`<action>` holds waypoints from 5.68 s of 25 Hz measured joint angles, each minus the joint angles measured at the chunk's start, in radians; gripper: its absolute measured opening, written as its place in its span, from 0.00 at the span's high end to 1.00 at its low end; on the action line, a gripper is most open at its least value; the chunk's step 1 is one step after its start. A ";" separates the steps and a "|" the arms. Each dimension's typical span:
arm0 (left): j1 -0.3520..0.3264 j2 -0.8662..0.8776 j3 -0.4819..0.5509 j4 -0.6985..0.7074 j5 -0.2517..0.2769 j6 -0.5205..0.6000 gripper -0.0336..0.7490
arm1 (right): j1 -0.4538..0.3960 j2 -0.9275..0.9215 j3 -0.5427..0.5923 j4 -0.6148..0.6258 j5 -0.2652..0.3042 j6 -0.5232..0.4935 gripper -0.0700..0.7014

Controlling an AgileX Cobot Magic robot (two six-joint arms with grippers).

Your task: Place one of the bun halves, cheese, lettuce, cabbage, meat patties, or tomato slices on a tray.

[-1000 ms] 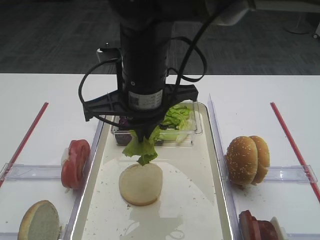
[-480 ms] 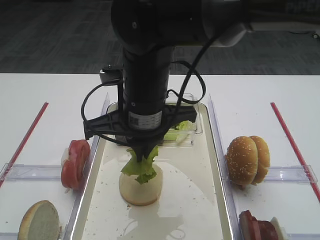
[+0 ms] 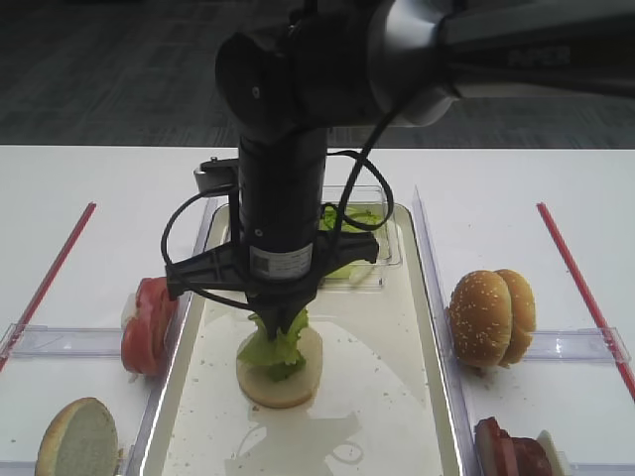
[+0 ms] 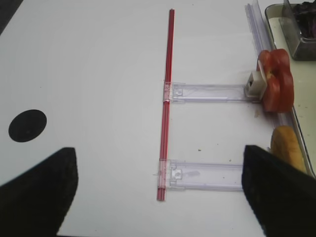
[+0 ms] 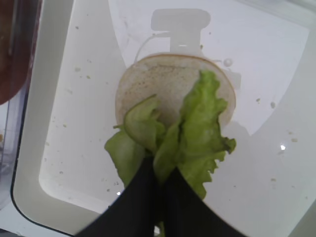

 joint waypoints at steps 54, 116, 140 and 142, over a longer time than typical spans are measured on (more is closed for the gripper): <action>0.000 0.000 0.000 0.000 0.000 0.000 0.17 | -0.018 0.047 0.000 0.014 -0.012 -0.054 0.39; 0.000 0.000 0.000 0.000 0.000 0.000 0.17 | -0.654 -0.046 -0.171 -0.062 0.099 -0.281 0.18; 0.000 0.000 0.000 0.000 0.000 0.000 0.17 | -0.864 -0.046 -0.171 -0.040 0.104 -0.375 0.18; 0.000 0.000 0.000 0.000 0.000 0.000 0.17 | -0.864 -0.046 -0.171 -0.040 0.104 -0.377 0.18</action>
